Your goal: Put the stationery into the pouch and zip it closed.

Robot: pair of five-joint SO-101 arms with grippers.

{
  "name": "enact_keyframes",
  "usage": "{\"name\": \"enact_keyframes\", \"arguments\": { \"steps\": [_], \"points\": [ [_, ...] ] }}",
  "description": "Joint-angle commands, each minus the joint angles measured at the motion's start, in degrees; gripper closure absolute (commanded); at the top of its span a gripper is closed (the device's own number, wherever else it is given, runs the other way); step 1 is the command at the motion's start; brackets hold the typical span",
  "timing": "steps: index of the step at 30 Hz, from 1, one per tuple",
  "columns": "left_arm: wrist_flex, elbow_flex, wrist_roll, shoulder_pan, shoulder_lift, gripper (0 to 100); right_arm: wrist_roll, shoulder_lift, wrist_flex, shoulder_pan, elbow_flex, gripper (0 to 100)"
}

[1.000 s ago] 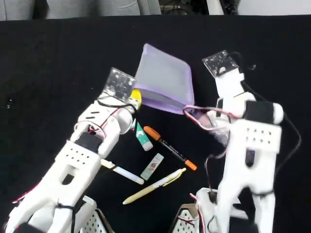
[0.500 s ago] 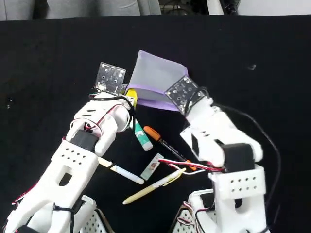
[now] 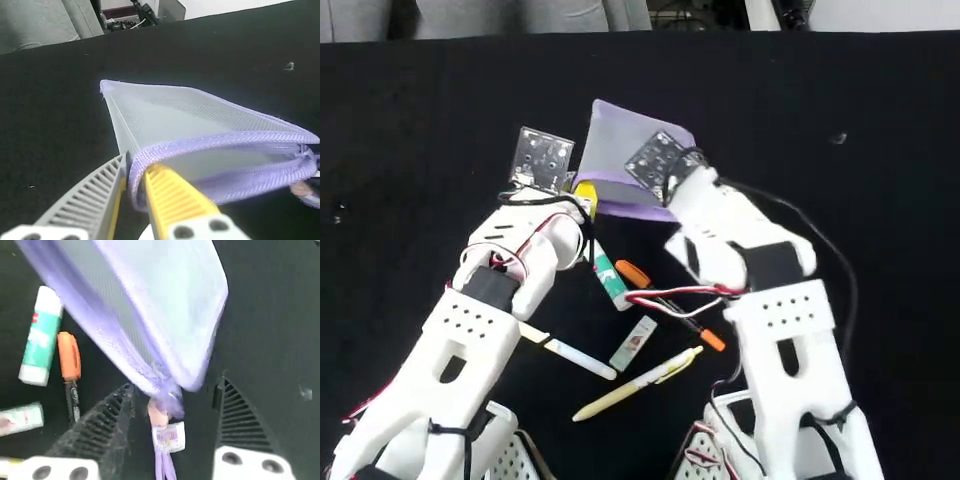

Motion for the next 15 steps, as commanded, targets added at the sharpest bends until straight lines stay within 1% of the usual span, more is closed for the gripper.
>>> {"name": "enact_keyframes", "arguments": {
  "steps": [1,7,11,15],
  "points": [
    [0.6,-2.9,0.5,0.0,-1.9,97,0.6,0.4,-1.8,-4.0,-6.0,76.1],
    [0.2,-1.8,0.4,0.1,-2.0,97,0.6,0.7,-2.4,-6.6,-8.2,76.1],
    [0.2,-1.7,0.4,0.0,-2.4,97,0.6,2.1,-7.5,-6.9,-5.0,76.1],
    [0.3,-1.6,0.4,0.0,-2.5,97,0.6,8.4,-12.4,-6.7,-3.6,76.1]
  ]
}}
